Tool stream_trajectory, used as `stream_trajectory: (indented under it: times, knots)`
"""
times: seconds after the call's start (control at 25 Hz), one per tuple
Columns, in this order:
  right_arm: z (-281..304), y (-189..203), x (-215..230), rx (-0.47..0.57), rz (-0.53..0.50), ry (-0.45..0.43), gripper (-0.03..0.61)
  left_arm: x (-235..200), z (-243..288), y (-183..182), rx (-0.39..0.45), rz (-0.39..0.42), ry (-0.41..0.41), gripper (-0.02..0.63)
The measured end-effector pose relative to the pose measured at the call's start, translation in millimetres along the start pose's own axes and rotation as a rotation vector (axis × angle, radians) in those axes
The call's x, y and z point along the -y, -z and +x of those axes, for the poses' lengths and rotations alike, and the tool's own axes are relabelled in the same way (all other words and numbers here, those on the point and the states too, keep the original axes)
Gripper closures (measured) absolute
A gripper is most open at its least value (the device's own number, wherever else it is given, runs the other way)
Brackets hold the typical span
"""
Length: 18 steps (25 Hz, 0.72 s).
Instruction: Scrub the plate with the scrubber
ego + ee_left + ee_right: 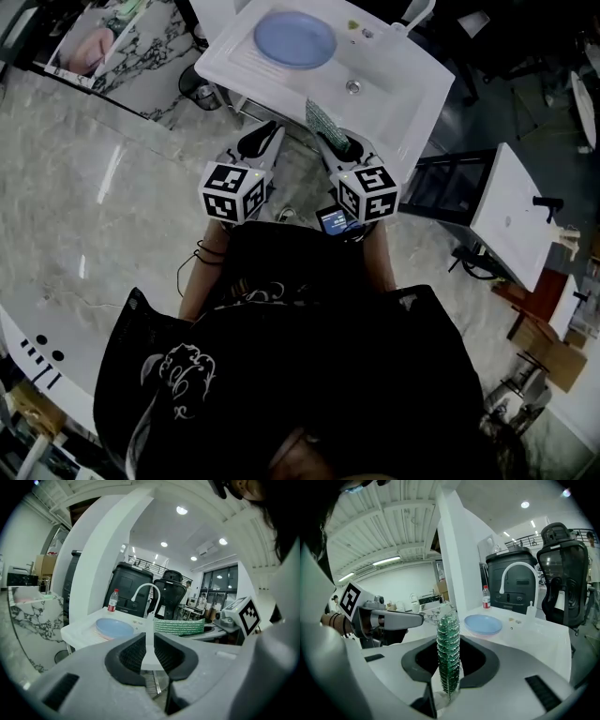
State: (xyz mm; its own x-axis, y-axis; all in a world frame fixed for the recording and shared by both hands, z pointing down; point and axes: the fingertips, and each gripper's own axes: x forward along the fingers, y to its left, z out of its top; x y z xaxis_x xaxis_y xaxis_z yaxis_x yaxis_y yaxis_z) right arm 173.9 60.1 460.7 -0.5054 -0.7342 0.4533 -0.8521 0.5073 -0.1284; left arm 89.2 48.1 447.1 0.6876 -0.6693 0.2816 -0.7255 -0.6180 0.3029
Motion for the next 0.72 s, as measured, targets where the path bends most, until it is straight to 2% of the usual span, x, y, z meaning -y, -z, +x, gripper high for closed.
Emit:
stream_trajectory:
  times: [0.32, 0.72]
  knots:
    - [-41.5, 18.1, -37.7, 0.041, -0.021, -0.05, 0.488, 39.4, -45.6, 26.5, 0.013, 0.02, -0.042, 0.555]
    - [-60.6, 26.0, -56.0, 0.07, -0.003, -0.074, 0.488, 56.0, -69.7, 36.5, 0.019, 0.041, -0.059, 0.554]
